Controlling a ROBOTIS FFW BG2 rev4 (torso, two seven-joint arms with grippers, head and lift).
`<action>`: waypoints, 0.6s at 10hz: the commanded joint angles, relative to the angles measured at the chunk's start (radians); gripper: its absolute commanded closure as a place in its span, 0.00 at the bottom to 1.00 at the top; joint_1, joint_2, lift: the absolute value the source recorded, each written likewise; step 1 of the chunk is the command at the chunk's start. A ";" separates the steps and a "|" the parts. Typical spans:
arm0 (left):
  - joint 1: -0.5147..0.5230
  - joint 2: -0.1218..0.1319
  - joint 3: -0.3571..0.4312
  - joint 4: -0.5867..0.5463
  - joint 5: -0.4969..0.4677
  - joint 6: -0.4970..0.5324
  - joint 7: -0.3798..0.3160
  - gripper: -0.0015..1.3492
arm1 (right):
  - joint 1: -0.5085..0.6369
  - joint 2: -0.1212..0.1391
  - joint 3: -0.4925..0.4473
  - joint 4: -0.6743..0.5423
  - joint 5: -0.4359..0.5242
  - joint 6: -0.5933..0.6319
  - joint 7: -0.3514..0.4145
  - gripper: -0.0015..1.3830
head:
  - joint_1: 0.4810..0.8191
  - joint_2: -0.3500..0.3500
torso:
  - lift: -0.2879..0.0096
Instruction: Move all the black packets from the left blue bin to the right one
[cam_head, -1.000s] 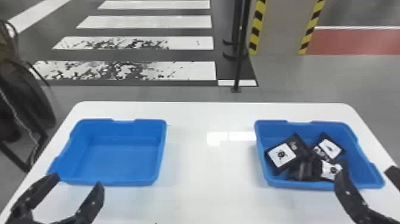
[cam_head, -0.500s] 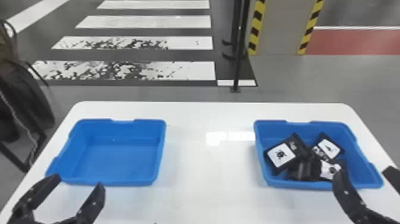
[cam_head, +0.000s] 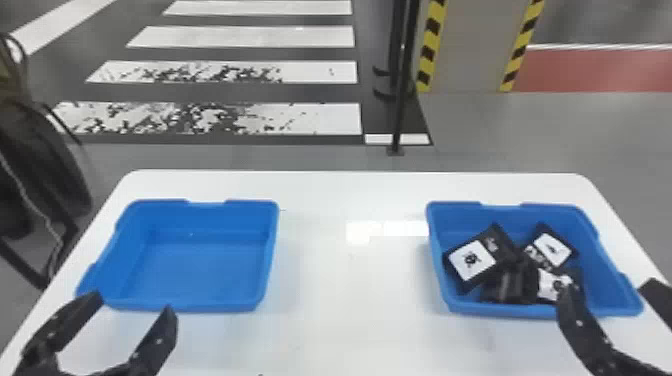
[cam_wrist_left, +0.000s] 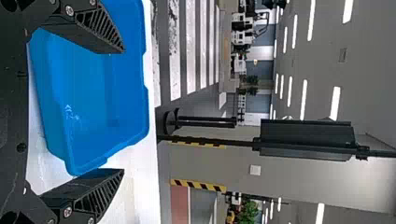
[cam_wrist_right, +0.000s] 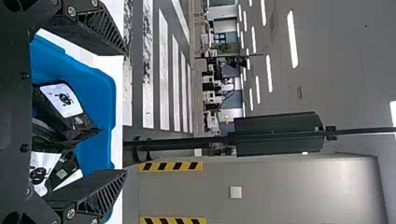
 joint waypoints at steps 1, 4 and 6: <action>0.002 -0.004 0.000 0.000 -0.001 -0.002 0.000 0.10 | 0.002 -0.001 0.000 -0.001 -0.002 0.000 0.000 0.09 | 0.63 0.53 | 0.50; 0.002 -0.004 0.000 0.002 0.001 0.001 0.000 0.10 | 0.002 -0.003 0.000 0.002 -0.006 0.000 0.000 0.09 | 0.63 0.53 | 0.50; 0.002 -0.004 0.002 0.002 0.003 0.001 0.000 0.10 | 0.002 -0.003 0.000 0.004 -0.010 0.000 0.000 0.09 | 0.63 0.53 | 0.50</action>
